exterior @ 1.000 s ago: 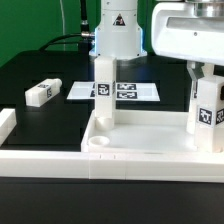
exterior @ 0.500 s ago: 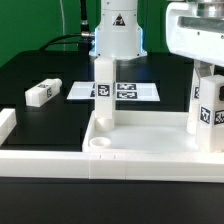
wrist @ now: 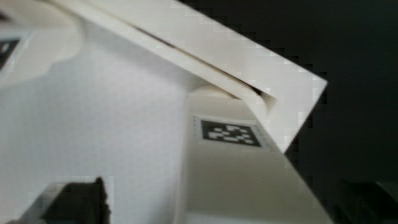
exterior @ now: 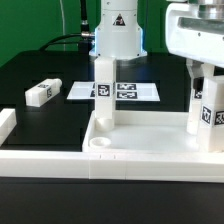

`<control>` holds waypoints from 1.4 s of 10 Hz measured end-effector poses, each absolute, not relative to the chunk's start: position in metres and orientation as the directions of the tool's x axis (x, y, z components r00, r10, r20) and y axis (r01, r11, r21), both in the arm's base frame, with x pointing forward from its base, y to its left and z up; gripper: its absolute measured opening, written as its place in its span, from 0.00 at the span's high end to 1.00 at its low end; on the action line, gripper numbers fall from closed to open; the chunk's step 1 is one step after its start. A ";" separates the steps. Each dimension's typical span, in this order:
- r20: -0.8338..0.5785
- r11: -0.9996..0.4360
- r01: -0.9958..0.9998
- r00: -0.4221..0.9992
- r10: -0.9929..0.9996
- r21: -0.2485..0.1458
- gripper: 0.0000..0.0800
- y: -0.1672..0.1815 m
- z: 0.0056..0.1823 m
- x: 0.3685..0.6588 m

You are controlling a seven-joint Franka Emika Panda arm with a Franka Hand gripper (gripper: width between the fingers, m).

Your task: Assemble desk

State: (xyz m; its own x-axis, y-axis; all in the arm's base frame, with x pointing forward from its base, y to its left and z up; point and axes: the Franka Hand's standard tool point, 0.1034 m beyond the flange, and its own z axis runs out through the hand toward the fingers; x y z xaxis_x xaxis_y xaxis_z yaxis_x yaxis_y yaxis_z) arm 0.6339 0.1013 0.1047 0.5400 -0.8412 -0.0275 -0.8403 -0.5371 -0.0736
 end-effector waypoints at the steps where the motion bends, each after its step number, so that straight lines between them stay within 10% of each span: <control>1: -0.018 -0.614 -0.786 0.617 -0.787 -0.073 0.19 0.102 0.105 0.634; 14: 0.046 -1.000 0.002 0.999 0.002 -0.006 0.19 0.099 0.104 0.633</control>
Offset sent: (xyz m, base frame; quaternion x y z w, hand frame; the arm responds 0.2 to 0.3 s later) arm 0.0032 0.0041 0.0012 0.0016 -0.0052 -0.2445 0.9696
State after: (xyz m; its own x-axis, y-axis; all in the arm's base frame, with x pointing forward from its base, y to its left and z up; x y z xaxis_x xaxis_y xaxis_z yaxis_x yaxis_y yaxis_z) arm 0.6331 0.0993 0.1040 0.9989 0.0021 0.0465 0.0024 -1.0000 -0.0058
